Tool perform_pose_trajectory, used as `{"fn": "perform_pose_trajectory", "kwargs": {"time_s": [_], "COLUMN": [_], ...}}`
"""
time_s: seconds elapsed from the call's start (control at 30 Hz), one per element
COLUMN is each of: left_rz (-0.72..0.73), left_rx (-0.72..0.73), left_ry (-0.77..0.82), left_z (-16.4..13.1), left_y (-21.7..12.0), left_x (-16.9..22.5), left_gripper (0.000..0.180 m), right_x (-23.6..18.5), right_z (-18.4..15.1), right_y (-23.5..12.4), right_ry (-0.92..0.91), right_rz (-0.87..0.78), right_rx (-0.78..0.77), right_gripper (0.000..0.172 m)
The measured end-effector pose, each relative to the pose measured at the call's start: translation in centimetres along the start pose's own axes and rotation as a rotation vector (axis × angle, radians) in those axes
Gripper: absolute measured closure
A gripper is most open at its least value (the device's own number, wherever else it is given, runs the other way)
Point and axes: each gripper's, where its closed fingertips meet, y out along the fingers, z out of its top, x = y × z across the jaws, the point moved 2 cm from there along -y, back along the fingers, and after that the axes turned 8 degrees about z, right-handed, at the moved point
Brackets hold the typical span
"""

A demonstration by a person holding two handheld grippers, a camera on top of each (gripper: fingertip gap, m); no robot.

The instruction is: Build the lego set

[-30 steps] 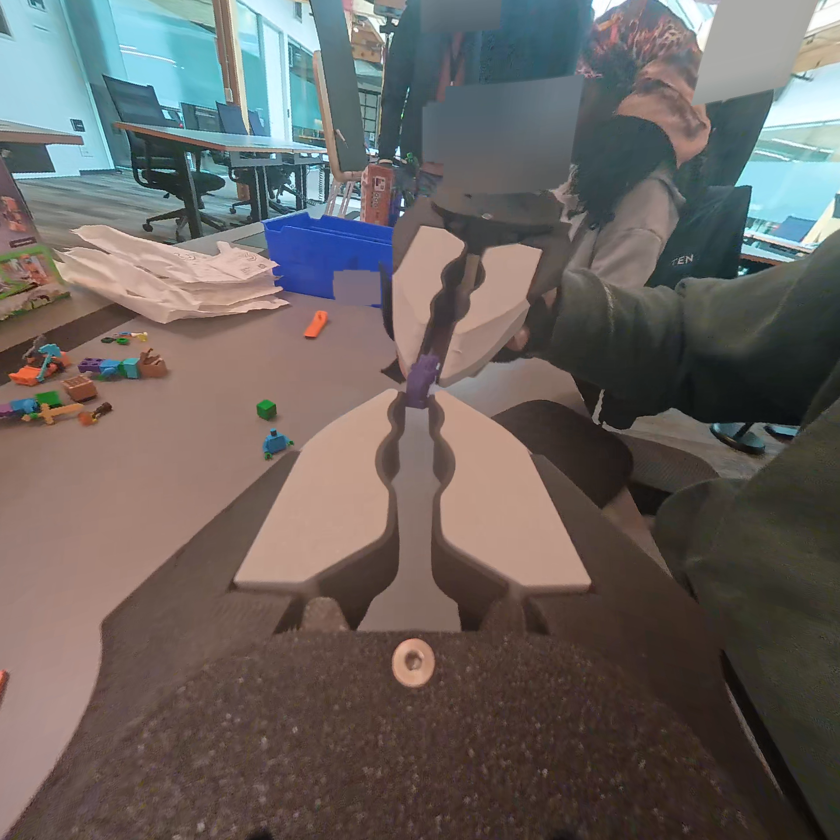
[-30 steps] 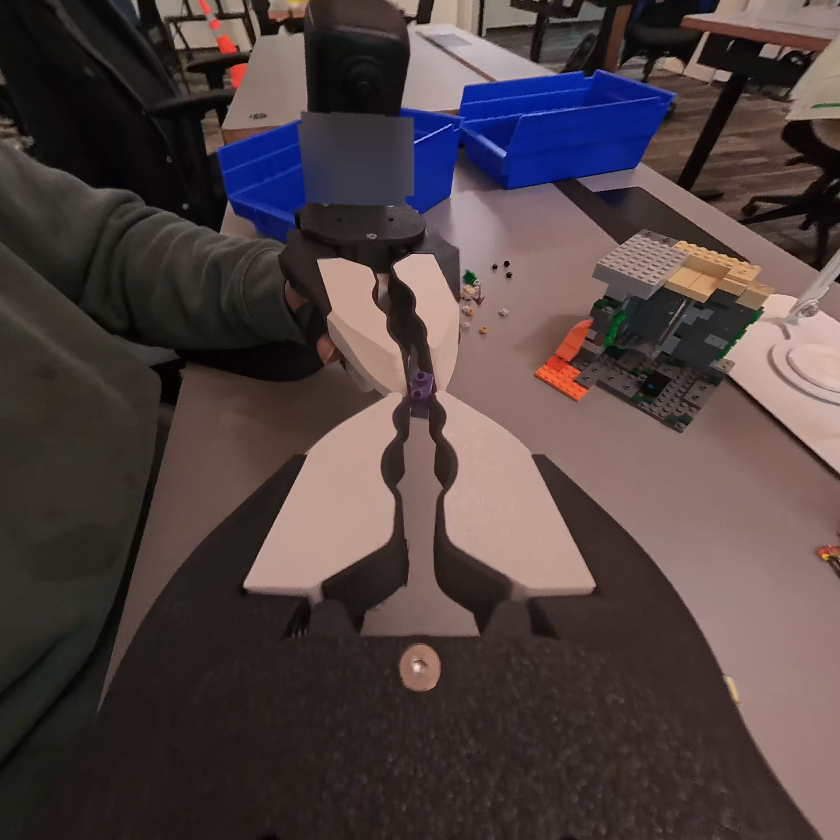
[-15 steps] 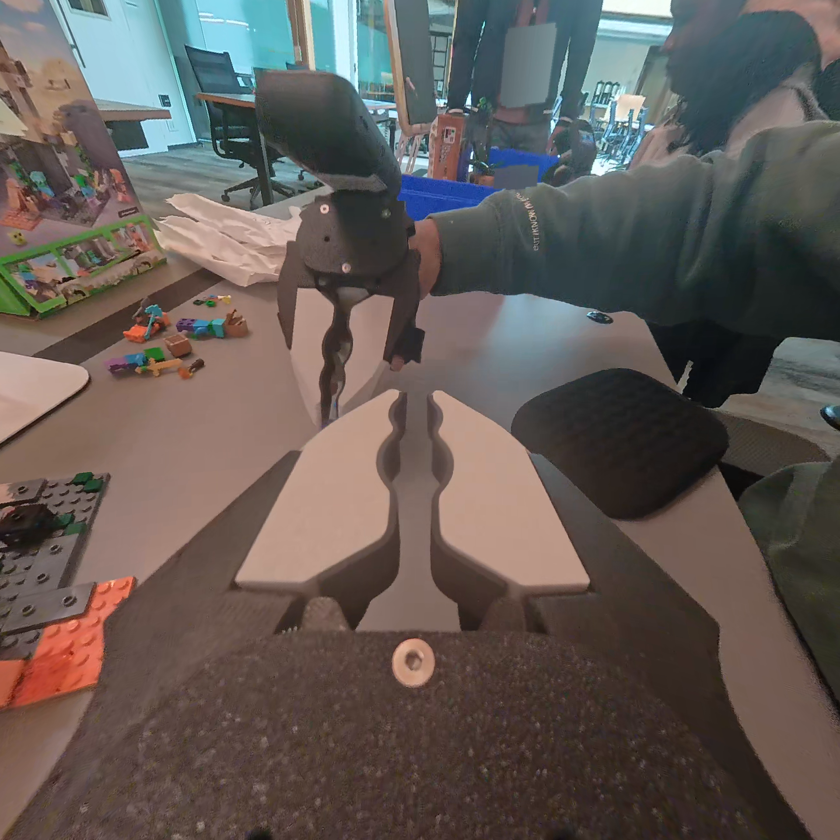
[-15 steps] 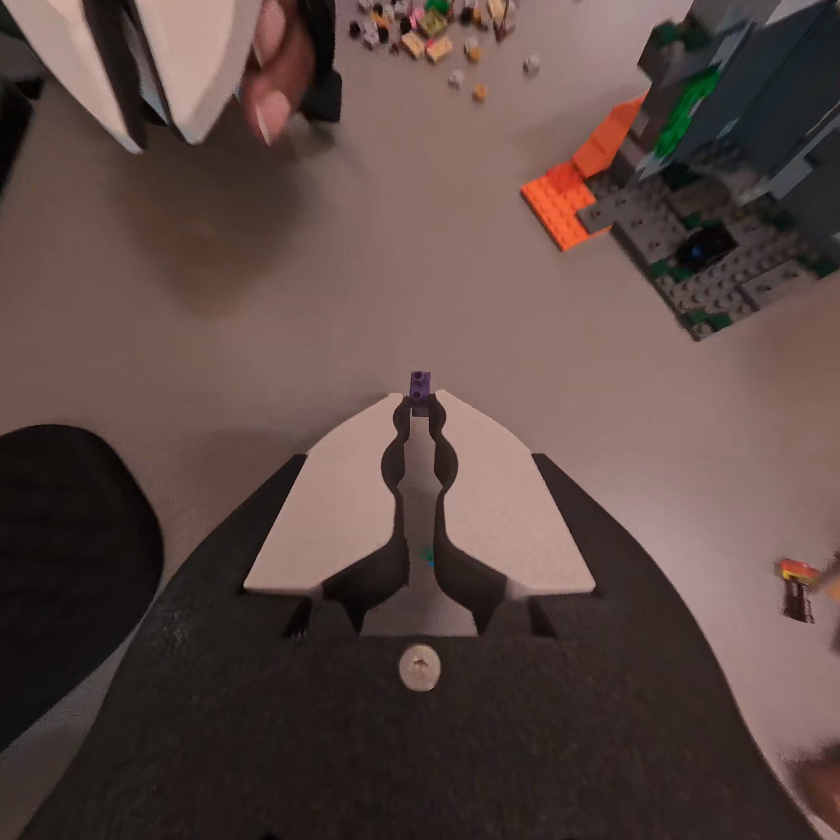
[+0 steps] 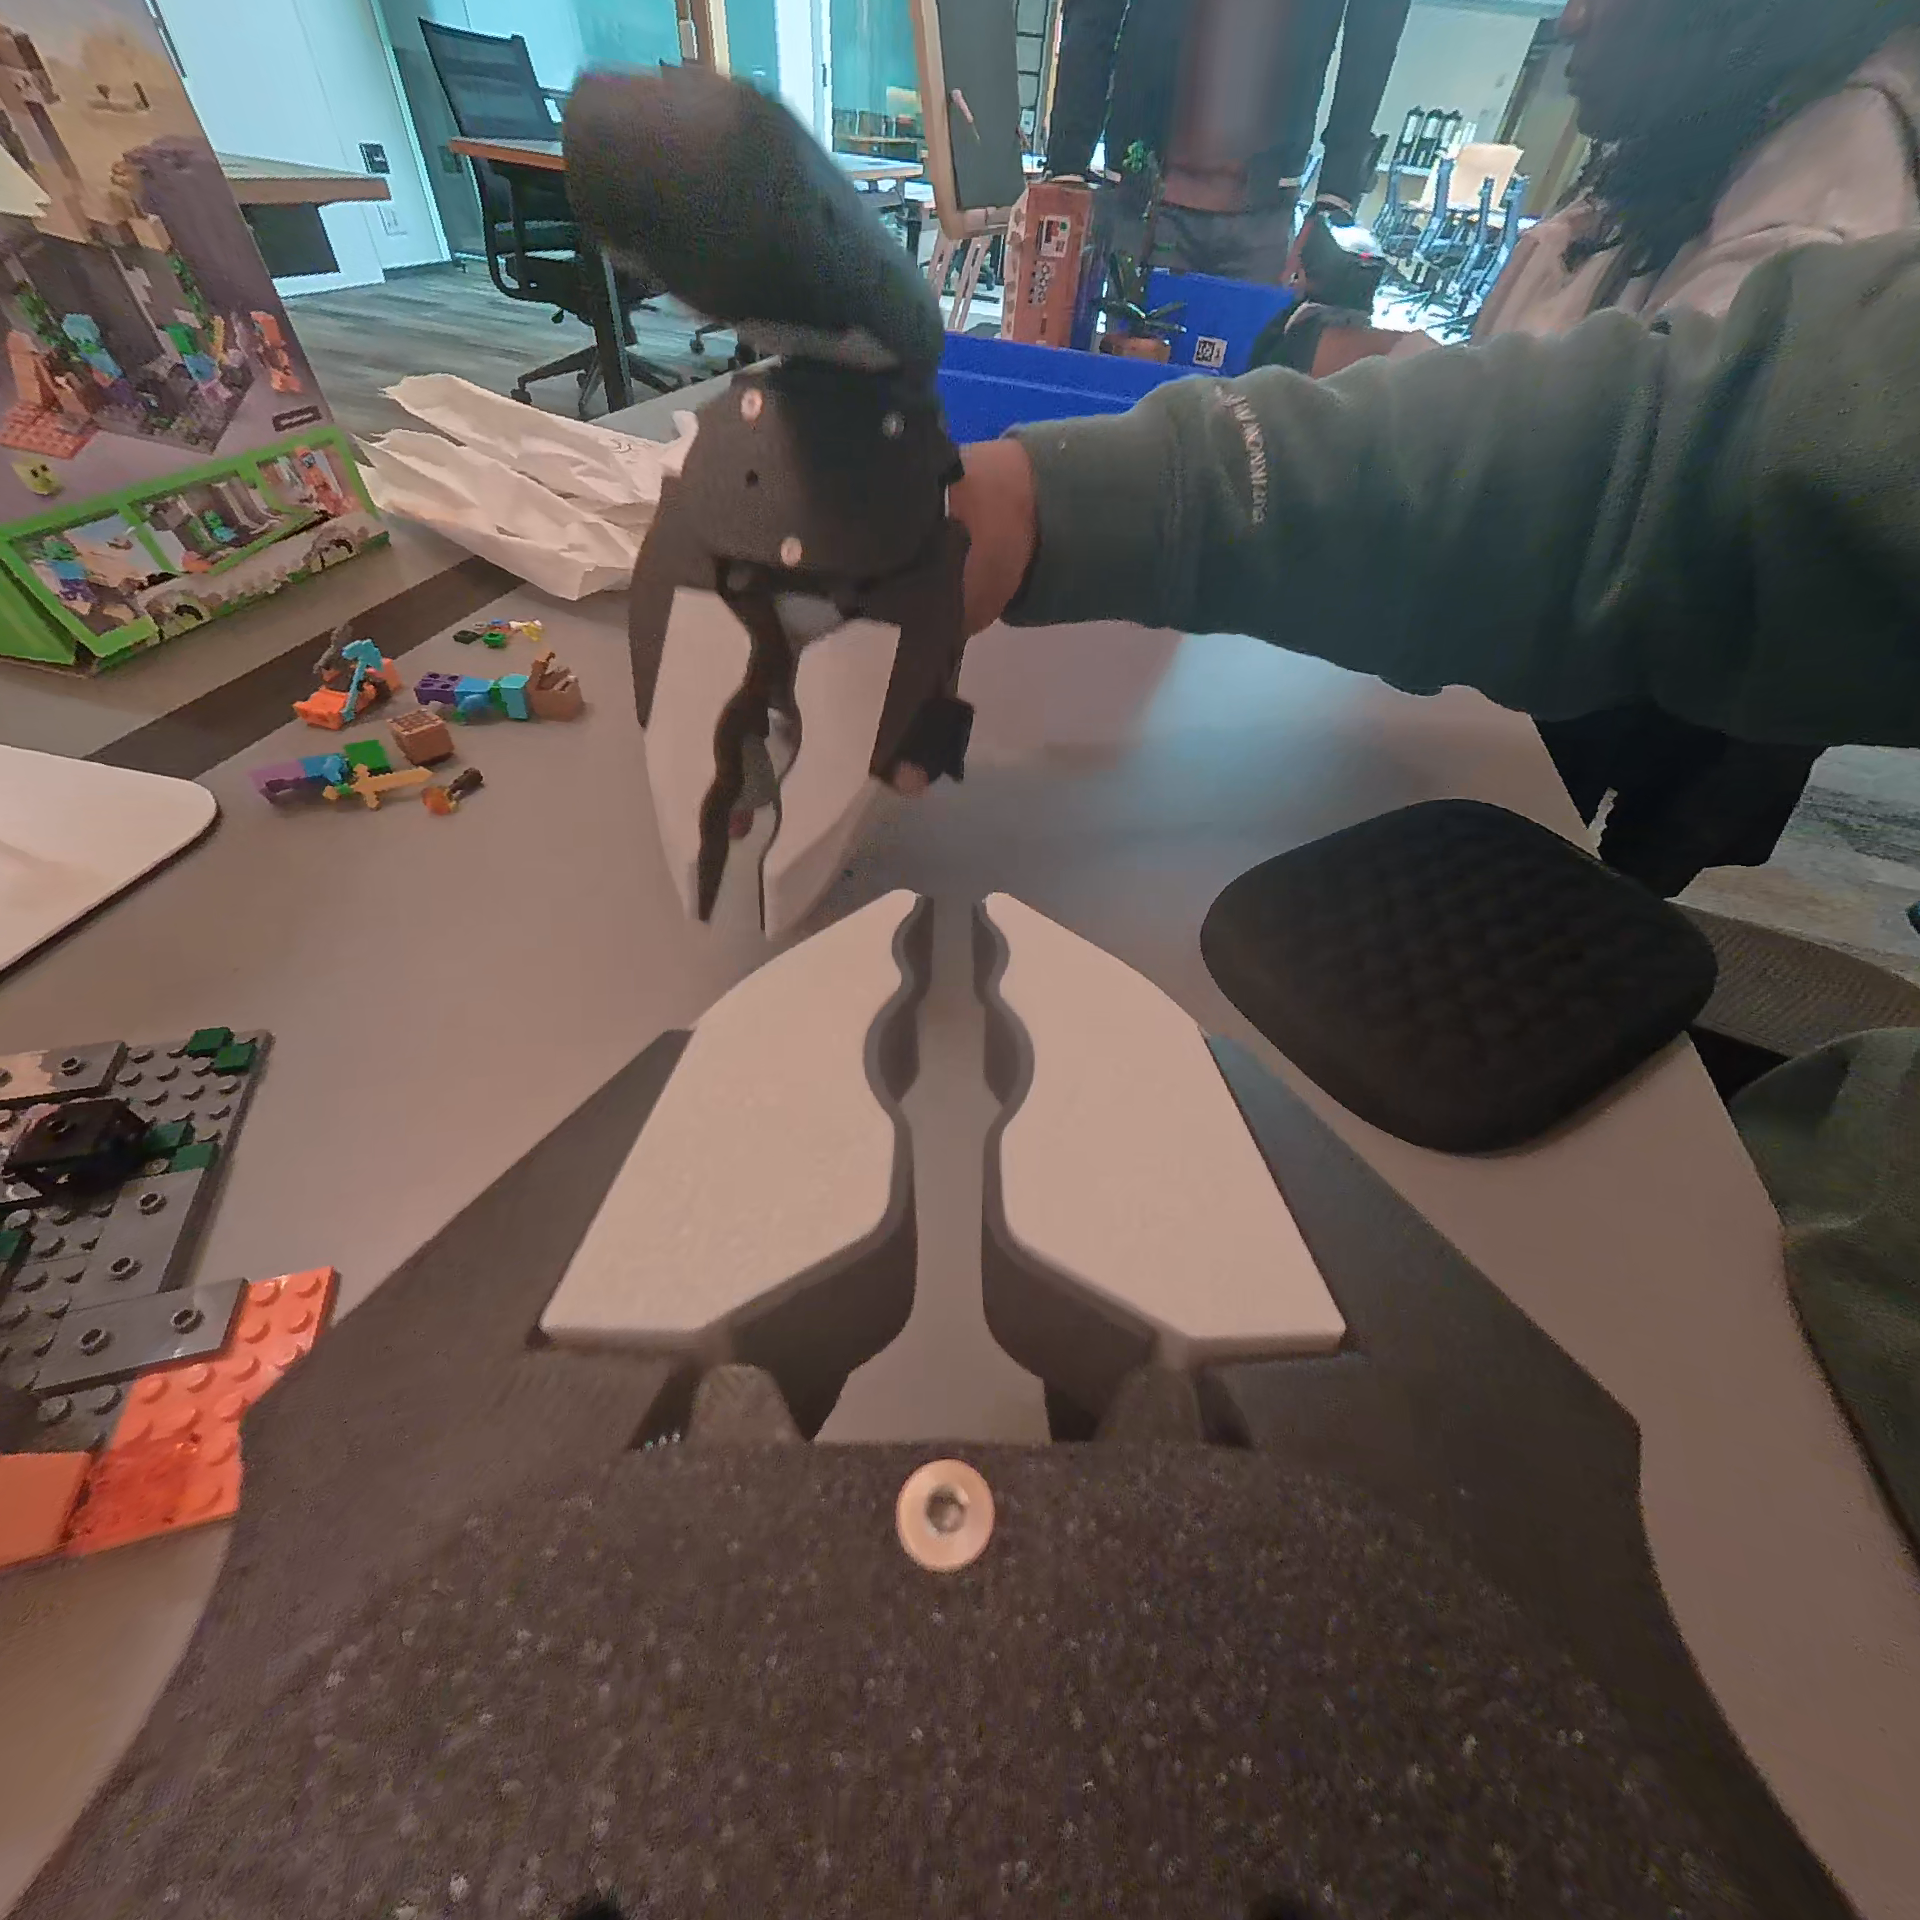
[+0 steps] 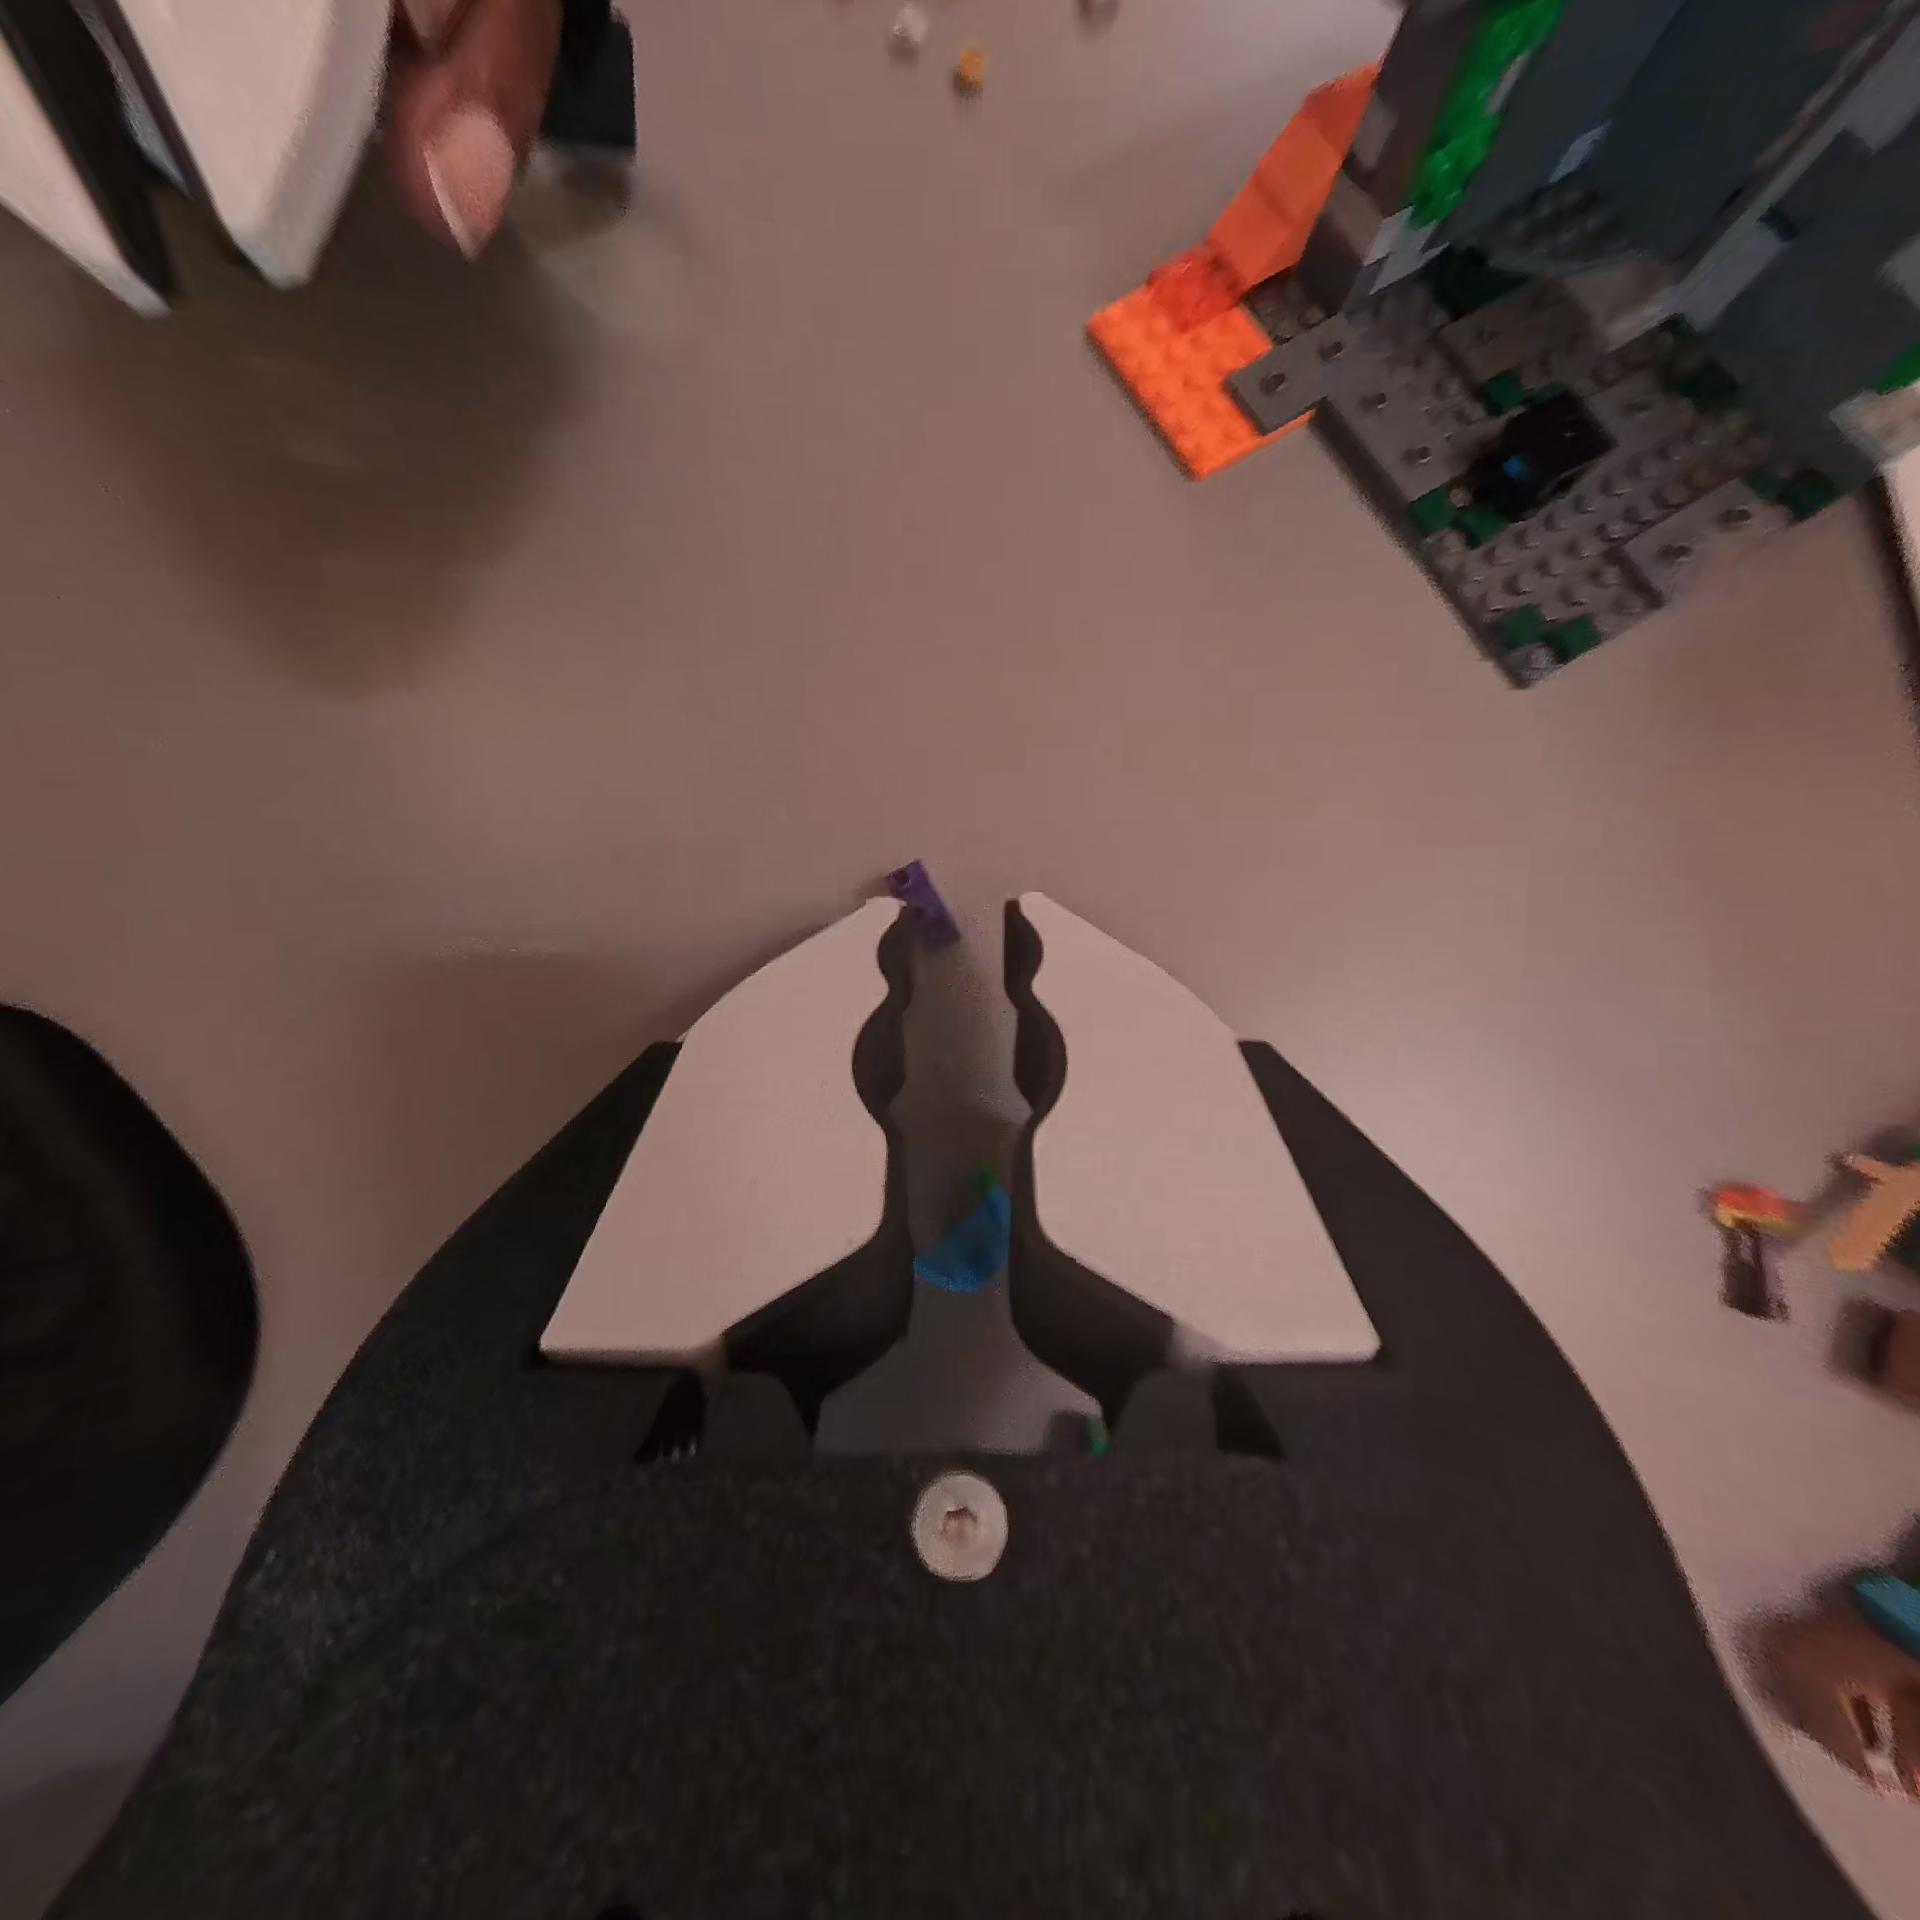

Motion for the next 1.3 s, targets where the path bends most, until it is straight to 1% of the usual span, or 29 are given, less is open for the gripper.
{"fn": "perform_pose_trajectory", "kwargs": {"time_s": [0.07, 0.1, 0.2, 0.33, 0.53, 0.57, 0.63, 0.8, 0.97, 1.13, 1.3], "left_rz": [0.003, 0.005, 0.009, 0.031, 0.11, 0.125, 0.151, 0.22, 0.206, 0.189, 0.199], "left_rx": [-0.003, -0.005, -0.012, -0.035, -0.103, -0.121, -0.159, -0.281, -0.405, -0.474, -0.49], "left_ry": [-0.001, -0.001, 0.0, 0.01, 0.046, 0.052, 0.058, 0.066, 0.078, 0.09, 0.115], "left_z": [-0.1, -0.1, -0.2, -0.6, -2.1, -2.5, -3.3, -5.1, -6.6, -7.3, -7.3], "left_y": [0.0, 0.0, 0.1, 0.3, 1.0, 1.1, 1.6, 3.5, 6.0, 7.7, 8.4], "left_x": [-0.1, -0.1, -0.2, -0.4, -1.3, -1.5, -1.9, -3.5, -4.3, -4.6, -4.8], "left_gripper": [0.174, 0.174, 0.175, 0.175, 0.17, 0.168, 0.164, 0.16, 0.158, 0.158, 0.16], "right_x": [0.3, 0.6, 0.6, -0.5, -0.1, 0.0, 0.1, -0.5, -1.6, -2.9, -4.2], "right_z": [0.7, 0.8, -1.0, -3.6, -5.4, -5.5, -5.7, -5.0, -4.1, -3.8, -3.5], "right_y": [-1.9, -3.0, -5.0, -4.7, -2.8, -2.6, -2.3, -2.3, -3.6, -5.0, -6.1], "right_ry": [0.045, 0.076, 0.19, 0.346, 0.461, 0.468, 0.473, 0.424, 0.376, 0.352, 0.324], "right_rz": [-0.056, -0.111, -0.222, -0.252, -0.256, -0.253, -0.251, -0.232, -0.253, -0.262, -0.256], "right_rx": [0.054, 0.068, 0.022, 0.003, -0.047, -0.054, -0.076, -0.026, 0.065, 0.127, 0.179], "right_gripper": [0.154, 0.154, 0.154, 0.154, 0.152, 0.153, 0.164, 0.164, 0.164, 0.164, 0.164]}}
